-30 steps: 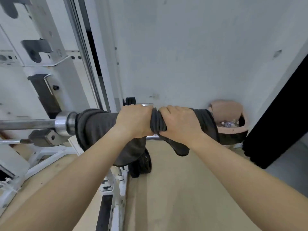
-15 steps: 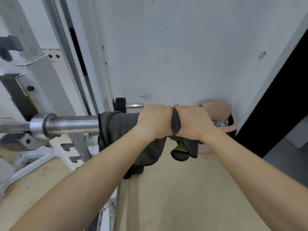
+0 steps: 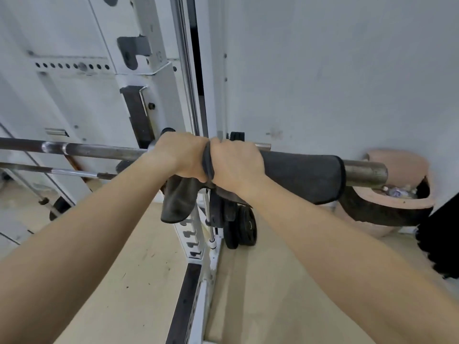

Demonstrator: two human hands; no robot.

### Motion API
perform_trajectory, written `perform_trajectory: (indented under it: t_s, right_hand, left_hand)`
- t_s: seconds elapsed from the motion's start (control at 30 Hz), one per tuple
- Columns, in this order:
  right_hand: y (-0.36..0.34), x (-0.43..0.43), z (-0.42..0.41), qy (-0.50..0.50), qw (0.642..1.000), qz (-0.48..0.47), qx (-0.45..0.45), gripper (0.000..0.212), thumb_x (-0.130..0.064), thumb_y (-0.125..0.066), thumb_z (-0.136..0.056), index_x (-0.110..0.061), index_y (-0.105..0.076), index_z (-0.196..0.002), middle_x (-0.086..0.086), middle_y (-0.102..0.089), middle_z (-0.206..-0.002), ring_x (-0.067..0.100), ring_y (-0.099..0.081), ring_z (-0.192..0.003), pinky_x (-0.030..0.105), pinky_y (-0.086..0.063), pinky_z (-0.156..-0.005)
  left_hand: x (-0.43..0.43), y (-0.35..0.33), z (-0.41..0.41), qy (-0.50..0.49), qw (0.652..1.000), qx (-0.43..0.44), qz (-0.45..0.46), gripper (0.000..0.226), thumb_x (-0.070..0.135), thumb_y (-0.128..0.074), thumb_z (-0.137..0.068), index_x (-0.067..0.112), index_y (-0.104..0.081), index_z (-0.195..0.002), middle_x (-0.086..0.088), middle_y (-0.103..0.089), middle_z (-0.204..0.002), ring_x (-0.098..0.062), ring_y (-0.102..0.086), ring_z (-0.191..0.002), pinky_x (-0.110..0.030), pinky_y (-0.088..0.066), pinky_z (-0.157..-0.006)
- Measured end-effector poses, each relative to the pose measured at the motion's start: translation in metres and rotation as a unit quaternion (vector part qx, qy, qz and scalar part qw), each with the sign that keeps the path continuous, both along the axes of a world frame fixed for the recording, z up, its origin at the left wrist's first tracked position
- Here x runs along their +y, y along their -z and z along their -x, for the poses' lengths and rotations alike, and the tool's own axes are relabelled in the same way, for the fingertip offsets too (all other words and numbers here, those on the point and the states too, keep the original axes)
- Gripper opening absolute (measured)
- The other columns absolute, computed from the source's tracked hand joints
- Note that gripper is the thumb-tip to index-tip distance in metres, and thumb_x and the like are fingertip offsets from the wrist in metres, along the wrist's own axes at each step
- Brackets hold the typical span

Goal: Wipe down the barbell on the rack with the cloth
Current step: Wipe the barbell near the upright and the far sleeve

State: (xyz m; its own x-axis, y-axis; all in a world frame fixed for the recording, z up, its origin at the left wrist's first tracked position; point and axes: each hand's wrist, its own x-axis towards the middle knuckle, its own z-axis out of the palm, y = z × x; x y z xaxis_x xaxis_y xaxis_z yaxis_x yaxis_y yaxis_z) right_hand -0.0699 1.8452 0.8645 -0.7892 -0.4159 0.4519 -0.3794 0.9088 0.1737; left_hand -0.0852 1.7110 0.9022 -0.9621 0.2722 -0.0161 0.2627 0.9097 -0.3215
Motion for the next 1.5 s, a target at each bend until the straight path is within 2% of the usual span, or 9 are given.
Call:
perform_trajectory:
  t_s: [0.13, 0.4, 0.77, 0.9, 1.0, 1.13, 1.23, 1.4, 1.5]
  right_hand:
    - [0.024, 0.005, -0.004, -0.001, 0.994, -0.024, 0.107, 0.031, -0.014, -0.075, -0.075, -0.009, -0.059, -0.102, 0.007, -0.066, -0.083, 0.026, -0.064, -0.07, 0.036, -0.045, -0.059]
    - [-0.017, 0.06, -0.002, -0.008, 0.989, 0.014, -0.148, 0.034, -0.042, -0.068, -0.075, -0.021, -0.053, -0.097, -0.007, -0.048, -0.072, 0.021, -0.058, -0.072, 0.032, -0.04, -0.06]
    - [-0.002, 0.226, -0.044, 0.116, 0.985, 0.088, -0.092, 0.043, -0.051, -0.069, -0.066, -0.025, -0.051, -0.096, -0.008, -0.056, -0.082, 0.021, -0.059, -0.078, 0.032, -0.035, -0.06]
    - [0.022, 0.256, -0.064, 0.124, 0.91, 0.367, -0.15, 0.06, -0.024, -0.077, -0.075, -0.023, -0.049, -0.129, -0.005, -0.063, -0.111, 0.015, -0.059, -0.096, 0.032, -0.047, -0.077]
    - [0.059, 0.241, -0.083, 0.082, 0.822, 0.551, -0.114, 0.074, 0.004, -0.057, -0.086, -0.018, -0.032, -0.152, 0.001, -0.059, -0.135, 0.015, -0.058, -0.119, 0.027, -0.046, -0.098]
    - [0.085, 0.233, -0.105, -0.003, 0.725, 0.687, -0.057, 0.067, 0.015, -0.047, -0.09, -0.01, -0.039, -0.151, -0.005, -0.053, -0.147, -0.001, -0.05, -0.131, 0.017, -0.042, -0.103]
    - [0.076, 0.238, -0.097, -0.029, 0.666, 0.743, -0.06, 0.066, 0.016, -0.047, -0.088, -0.01, -0.044, -0.148, -0.004, -0.055, -0.145, 0.004, -0.051, -0.133, 0.025, -0.043, -0.108]
    - [0.082, 0.241, -0.094, 0.014, 0.725, 0.687, -0.049, 0.067, 0.01, -0.045, -0.084, -0.018, -0.051, -0.145, -0.015, -0.068, -0.116, -0.008, -0.061, -0.091, 0.022, -0.051, -0.083]
    - [0.091, 0.254, -0.097, -0.008, 0.697, 0.714, -0.066, 0.064, 0.003, -0.043, -0.081, -0.022, -0.06, -0.137, -0.013, -0.064, -0.074, 0.01, -0.045, -0.054, 0.029, -0.039, -0.057]
  left_hand:
    - [0.0, -0.001, 0.008, 0.02, 0.999, -0.043, -0.025, 0.048, 0.064, -0.071, -0.063, 0.032, -0.058, -0.097, 0.013, -0.061, -0.075, -0.018, -0.058, -0.071, -0.037, -0.056, -0.068]
    - [0.028, 0.031, -0.006, 0.099, 0.981, 0.126, -0.107, 0.062, 0.079, -0.059, -0.069, 0.024, -0.05, -0.095, 0.009, -0.056, -0.073, -0.022, -0.062, -0.068, -0.031, -0.042, -0.054]
    - [0.19, 0.038, -0.017, 0.172, 0.962, 0.156, -0.142, 0.047, 0.066, -0.059, -0.077, 0.022, -0.045, -0.085, 0.007, -0.044, -0.059, -0.016, -0.042, -0.048, -0.027, -0.03, -0.049]
    - [0.236, 0.039, -0.024, 0.19, 0.954, 0.187, -0.138, 0.046, 0.065, -0.055, -0.08, 0.022, -0.044, -0.087, 0.008, -0.042, -0.059, -0.017, -0.043, -0.047, -0.028, -0.033, -0.048]
    - [0.254, 0.038, -0.025, 0.195, 0.954, 0.185, -0.13, 0.044, 0.064, -0.055, -0.08, 0.022, -0.045, -0.088, 0.008, -0.04, -0.059, -0.016, -0.038, -0.046, -0.028, -0.026, -0.047]
    - [0.257, 0.039, -0.024, 0.187, 0.96, 0.176, -0.112, 0.051, 0.069, -0.057, -0.076, 0.021, -0.044, -0.09, 0.007, -0.044, -0.061, -0.023, -0.049, -0.054, -0.028, -0.021, -0.046]
    - [0.258, 0.039, -0.024, 0.179, 0.961, 0.182, -0.106, 0.05, 0.068, -0.055, -0.077, 0.021, -0.046, -0.092, 0.006, -0.051, -0.065, -0.025, -0.053, -0.058, -0.029, -0.026, -0.048]
    - [0.261, 0.04, -0.027, 0.165, 0.963, 0.182, -0.108, 0.06, 0.078, -0.056, -0.072, 0.022, -0.047, -0.092, 0.006, -0.054, -0.066, -0.023, -0.055, -0.058, -0.03, -0.034, -0.05]
    - [0.262, 0.039, -0.03, 0.165, 0.963, 0.185, -0.105, 0.061, 0.078, -0.059, -0.072, 0.022, -0.045, -0.092, 0.007, -0.054, -0.068, -0.022, -0.052, -0.058, -0.031, -0.031, -0.05]
